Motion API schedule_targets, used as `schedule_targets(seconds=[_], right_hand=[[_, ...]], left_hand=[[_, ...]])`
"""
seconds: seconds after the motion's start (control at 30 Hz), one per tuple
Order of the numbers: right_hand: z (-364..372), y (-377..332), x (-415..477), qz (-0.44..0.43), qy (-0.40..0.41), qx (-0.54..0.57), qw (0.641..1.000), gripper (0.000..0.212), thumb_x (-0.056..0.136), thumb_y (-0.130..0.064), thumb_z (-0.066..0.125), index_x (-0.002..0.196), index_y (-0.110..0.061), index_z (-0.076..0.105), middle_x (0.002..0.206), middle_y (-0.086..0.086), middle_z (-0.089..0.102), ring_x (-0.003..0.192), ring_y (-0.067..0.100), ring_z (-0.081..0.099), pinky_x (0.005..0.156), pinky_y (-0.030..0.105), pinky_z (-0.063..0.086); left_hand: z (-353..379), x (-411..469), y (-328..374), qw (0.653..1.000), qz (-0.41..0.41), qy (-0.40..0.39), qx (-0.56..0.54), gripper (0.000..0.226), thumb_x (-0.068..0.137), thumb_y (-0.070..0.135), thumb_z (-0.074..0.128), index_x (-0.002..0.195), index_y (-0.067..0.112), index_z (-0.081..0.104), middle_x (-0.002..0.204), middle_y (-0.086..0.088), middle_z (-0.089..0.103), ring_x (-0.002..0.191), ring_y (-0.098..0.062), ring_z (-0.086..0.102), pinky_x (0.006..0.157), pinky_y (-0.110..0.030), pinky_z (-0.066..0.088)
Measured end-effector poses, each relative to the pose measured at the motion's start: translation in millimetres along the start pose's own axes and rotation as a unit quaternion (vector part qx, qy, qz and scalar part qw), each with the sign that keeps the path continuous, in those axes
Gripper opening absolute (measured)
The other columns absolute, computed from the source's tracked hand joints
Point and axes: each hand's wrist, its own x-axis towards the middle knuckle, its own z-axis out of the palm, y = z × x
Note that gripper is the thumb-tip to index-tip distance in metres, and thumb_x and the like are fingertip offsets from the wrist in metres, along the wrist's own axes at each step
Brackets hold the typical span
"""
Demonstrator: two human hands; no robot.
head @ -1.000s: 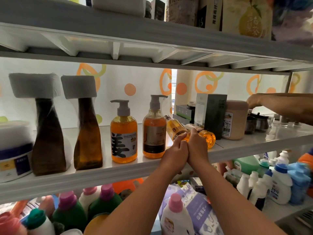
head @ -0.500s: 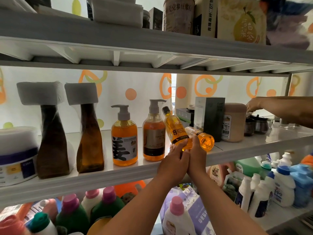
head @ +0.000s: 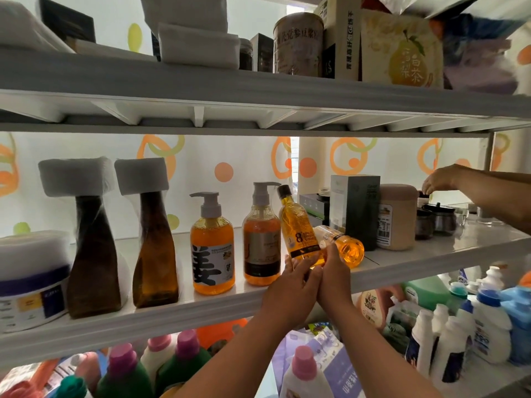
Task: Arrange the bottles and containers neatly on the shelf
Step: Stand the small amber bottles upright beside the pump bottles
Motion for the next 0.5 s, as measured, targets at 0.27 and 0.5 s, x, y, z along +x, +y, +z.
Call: schedule_targets(seconds=[0.27, 0.5], right_hand=[[6.6, 6.8, -0.9, 0.006, -0.013, -0.002, 1.0, 0.045, 0.085, -0.027, 0.064, 0.12, -0.006, 0.045, 0.112, 0.012, 0.063, 0.098, 0.023, 0.062, 0.074, 0.022, 0.044], [12.6, 16.6, 4.0, 0.008, -0.027, -0.035, 0.999, 0.058, 0.078, -0.04, 0.07, 0.119, -0.009, 0.044, 0.109, 0.013, 0.061, 0.095, 0.023, 0.062, 0.076, 0.027, 0.052]], left_hand=[[-1.1, -6.0, -5.6, 0.997, 0.007, -0.02, 0.075, 0.047, 0.095, 0.058, 0.017, 0.14, 0.05, 0.027, 0.159, -0.001, 0.005, 0.139, -0.018, 0.033, 0.105, -0.038, 0.035], [-0.7, -4.1, -4.9, 0.996, -0.003, -0.034, 0.087, 0.047, 0.095, 0.057, 0.015, 0.14, 0.05, 0.025, 0.16, -0.002, 0.0, 0.138, -0.021, 0.034, 0.103, -0.038, 0.038]])
